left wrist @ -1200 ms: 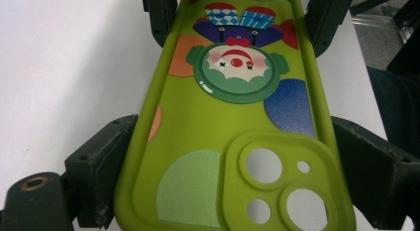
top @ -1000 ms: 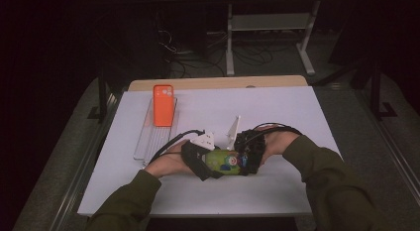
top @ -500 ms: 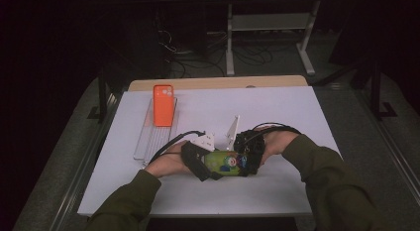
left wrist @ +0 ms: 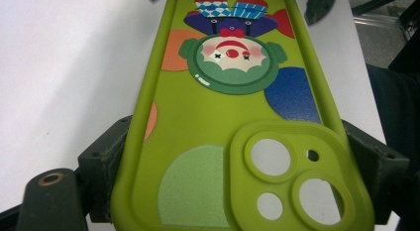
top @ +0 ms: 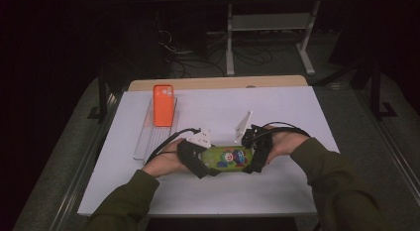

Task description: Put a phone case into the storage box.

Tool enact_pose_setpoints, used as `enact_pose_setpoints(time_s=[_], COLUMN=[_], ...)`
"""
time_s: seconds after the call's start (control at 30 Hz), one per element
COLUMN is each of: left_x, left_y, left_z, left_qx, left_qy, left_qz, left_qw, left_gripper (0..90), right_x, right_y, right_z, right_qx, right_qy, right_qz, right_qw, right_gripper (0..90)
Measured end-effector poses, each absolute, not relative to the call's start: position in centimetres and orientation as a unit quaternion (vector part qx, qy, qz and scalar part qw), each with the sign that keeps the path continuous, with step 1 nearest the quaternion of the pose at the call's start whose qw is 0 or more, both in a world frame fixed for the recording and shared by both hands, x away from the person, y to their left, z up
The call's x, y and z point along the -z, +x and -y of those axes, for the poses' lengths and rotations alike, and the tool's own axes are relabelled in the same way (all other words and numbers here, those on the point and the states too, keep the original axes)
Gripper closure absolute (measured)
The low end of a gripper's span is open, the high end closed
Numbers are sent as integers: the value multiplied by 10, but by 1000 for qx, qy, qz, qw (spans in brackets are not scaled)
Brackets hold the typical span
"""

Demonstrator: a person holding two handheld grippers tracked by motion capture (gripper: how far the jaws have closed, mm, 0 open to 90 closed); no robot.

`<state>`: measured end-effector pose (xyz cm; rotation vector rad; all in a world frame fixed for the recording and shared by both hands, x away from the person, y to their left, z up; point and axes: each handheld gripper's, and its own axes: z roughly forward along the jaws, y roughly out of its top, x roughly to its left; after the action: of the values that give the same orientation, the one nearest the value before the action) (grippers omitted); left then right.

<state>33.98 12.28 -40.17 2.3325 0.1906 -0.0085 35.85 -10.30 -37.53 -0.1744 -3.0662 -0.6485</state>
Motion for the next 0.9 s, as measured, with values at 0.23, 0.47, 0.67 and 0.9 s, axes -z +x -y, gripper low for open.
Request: enact_pose_setpoints(time_s=[0.23, 0.47, 0.67, 0.9], left_x=[403, 402, 402, 403], left_y=[336, 334, 332, 333], left_z=[-122, -120, -120, -124], left_qx=[-15, -36, -55, -78], left_qy=[917, 912, 906, 898], left_qz=[-110, -151, -190, -230], left_qw=[383, 380, 375, 368], left_gripper=[155, 155, 155, 155], right_x=[374, 384, 393, 404], right_y=[361, 355, 347, 334], right_z=[126, 143, 153, 157], right_qx=[262, 291, 320, 340], right_qy=[-117, -181, -248, -306], right_qz=[957, 938, 912, 886], right_qw=[-32, -54, -67, -79], right_gripper=[0, 0, 0, 0])
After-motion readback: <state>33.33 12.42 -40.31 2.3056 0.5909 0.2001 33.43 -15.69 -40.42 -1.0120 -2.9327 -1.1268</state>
